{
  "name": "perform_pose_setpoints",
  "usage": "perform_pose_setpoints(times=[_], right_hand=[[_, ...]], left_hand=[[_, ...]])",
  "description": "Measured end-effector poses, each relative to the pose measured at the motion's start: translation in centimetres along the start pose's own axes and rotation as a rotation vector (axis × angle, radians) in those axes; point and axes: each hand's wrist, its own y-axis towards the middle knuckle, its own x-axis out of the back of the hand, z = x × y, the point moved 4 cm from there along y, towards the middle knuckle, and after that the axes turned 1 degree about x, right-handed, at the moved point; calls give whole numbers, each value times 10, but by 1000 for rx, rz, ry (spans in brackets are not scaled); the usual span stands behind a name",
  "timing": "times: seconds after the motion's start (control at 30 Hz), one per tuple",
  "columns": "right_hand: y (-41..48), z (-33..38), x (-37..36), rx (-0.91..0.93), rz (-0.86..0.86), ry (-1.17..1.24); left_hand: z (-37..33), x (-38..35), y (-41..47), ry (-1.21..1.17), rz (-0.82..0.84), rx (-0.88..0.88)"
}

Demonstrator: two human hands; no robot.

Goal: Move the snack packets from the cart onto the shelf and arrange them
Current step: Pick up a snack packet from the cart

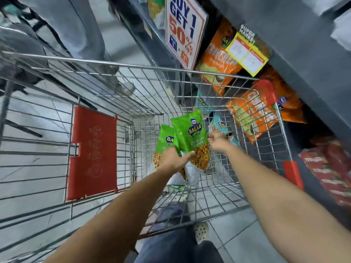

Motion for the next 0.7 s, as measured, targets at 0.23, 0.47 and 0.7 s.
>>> perform_pose_setpoints(times=[0.23,0.47,0.7], right_hand=[[6,6,-6,47,35,35],[-4,2,1,64,12,104],[-46,6,36,98,-122,244]], left_hand=[[5,9,3,-63,-50,-10],[-4,0,4,-161,-26,-12],[-20,27,-19,-252,-116,-123]])
